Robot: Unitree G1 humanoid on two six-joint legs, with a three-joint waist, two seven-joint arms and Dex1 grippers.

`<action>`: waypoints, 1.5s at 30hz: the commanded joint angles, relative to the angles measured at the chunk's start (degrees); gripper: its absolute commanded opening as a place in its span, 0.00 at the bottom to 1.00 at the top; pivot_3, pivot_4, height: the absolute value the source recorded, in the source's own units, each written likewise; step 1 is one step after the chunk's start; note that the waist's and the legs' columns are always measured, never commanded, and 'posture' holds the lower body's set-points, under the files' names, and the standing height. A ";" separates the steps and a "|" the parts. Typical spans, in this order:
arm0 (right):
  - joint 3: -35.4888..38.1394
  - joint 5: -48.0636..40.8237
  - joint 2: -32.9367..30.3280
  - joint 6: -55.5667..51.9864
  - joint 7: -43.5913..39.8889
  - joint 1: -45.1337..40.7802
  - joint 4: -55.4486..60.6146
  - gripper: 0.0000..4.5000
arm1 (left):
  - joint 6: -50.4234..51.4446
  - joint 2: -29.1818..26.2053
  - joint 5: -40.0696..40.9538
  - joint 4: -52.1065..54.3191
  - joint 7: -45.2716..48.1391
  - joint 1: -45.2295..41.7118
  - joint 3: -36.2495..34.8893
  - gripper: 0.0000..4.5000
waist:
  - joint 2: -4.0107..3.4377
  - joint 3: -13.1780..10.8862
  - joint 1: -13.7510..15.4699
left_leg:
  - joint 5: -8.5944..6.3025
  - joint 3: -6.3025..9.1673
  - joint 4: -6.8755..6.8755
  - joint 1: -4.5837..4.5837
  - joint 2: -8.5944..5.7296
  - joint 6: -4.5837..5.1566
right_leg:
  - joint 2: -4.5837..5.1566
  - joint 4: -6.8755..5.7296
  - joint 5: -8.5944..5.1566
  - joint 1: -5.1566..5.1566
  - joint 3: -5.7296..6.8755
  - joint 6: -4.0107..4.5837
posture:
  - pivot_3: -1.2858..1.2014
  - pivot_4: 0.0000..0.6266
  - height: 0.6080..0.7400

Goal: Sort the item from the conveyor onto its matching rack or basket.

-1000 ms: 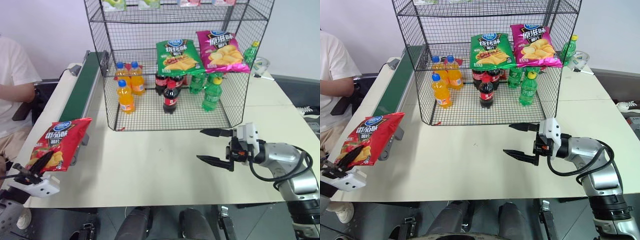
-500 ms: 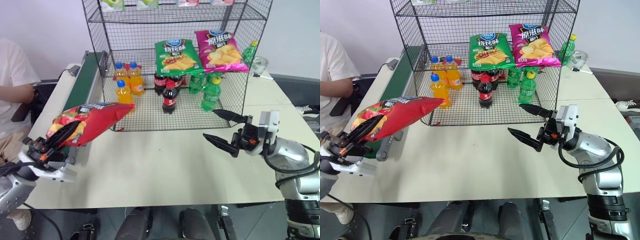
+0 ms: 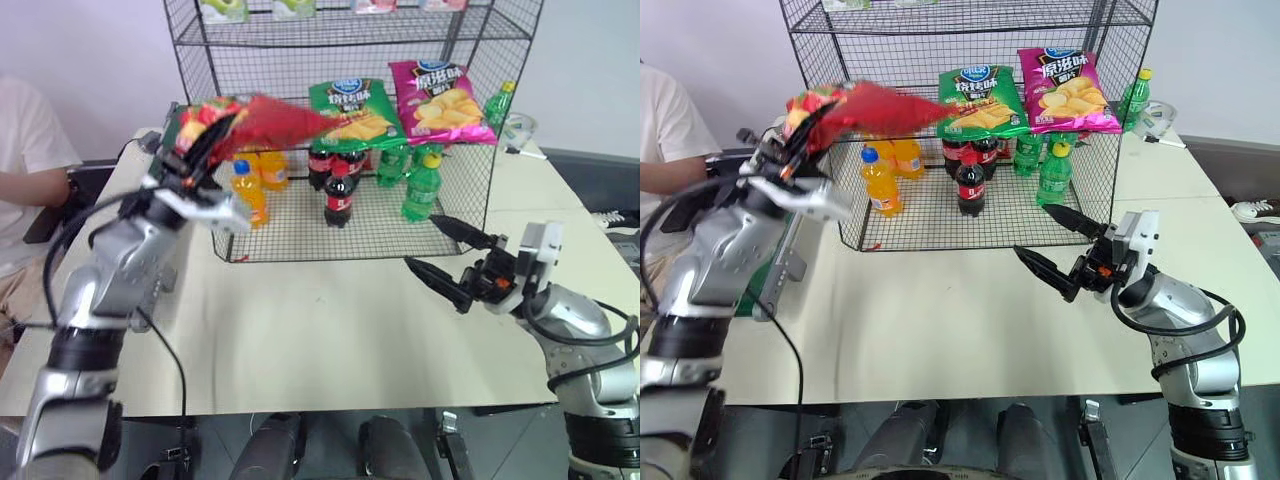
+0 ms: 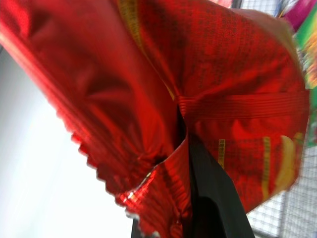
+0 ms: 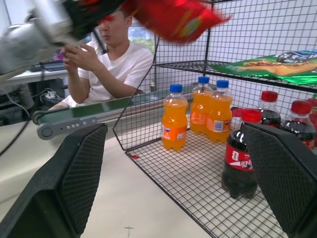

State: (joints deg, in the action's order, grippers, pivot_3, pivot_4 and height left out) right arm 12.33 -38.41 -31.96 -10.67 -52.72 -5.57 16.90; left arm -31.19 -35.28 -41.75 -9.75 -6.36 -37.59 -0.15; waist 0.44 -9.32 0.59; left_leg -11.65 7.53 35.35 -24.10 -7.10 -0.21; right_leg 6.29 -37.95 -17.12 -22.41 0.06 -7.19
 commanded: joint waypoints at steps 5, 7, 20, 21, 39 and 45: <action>-1.24 1.56 0.29 1.35 0.51 -1.96 1.81 1.00 | 1.22 4.22 -9.46 -26.71 -15.99 -18.37 11.43 0.00 | 0.07 -0.03 0.14 | 0.00 0.02 0.21 -0.08 -0.05 0.00 | -0.02 -0.03 -0.01 0.04 0.02 -0.04 | 0.52 0.24 1.00; -0.94 1.61 -0.08 1.22 0.74 -2.06 2.00 1.00 | 2.02 5.11 -10.23 -33.75 -18.70 -22.27 13.64 0.00 | 0.09 -0.04 0.02 | 0.00 0.03 0.23 -0.15 -0.06 0.01 | -0.02 -0.03 -0.01 -0.01 0.02 -0.05 | 0.52 0.24 1.00; -0.96 1.67 -0.50 0.53 2.16 0.29 4.22 1.00 | 9.33 2.64 -14.01 -55.79 -31.59 -34.28 24.15 0.00 | 0.24 -0.13 0.03 | 0.00 0.03 0.39 -0.34 -0.06 0.01 | -0.05 -0.18 -0.01 -0.20 0.01 -0.07 | 0.52 0.24 1.00; -1.03 1.70 -0.58 0.46 2.15 0.27 4.26 1.00 | 10.60 3.29 -14.30 -57.38 -31.40 -34.65 25.19 0.00 | 0.27 -0.15 0.06 | 0.00 0.03 0.41 -0.35 -0.06 0.01 | -0.05 -0.19 -0.01 -0.20 0.01 -0.07 | 0.52 0.24 1.00; -1.27 2.40 -1.90 -1.54 2.88 0.02 6.22 1.00 | 6.19 7.36 -3.73 -63.94 -21.03 -32.17 24.66 0.00 | 0.34 -0.18 0.10 | -0.05 0.05 0.67 -0.37 -0.06 0.07 | -0.05 -0.24 -0.01 -0.10 0.02 -0.11 | 0.52 0.24 1.00; -1.68 3.29 -1.70 -1.26 2.45 -0.84 5.32 1.00 | 1.15 7.06 2.28 -63.63 -14.52 -30.94 21.88 0.13 | 0.34 -0.18 0.07 | -0.04 0.04 0.67 -0.37 -0.06 0.07 | -0.06 -0.25 -0.01 -0.11 0.02 -0.11 | 0.52 0.24 1.00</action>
State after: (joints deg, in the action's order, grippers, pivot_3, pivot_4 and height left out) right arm 10.33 -34.93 -33.10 -12.56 -50.02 -5.40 21.09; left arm -28.57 -27.26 -41.97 -73.97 -22.36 -68.71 23.29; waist 0.77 -9.50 0.66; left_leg -11.70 7.58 36.02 -24.47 -7.16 -0.14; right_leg 6.24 -38.20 -17.13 -22.52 0.09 -7.30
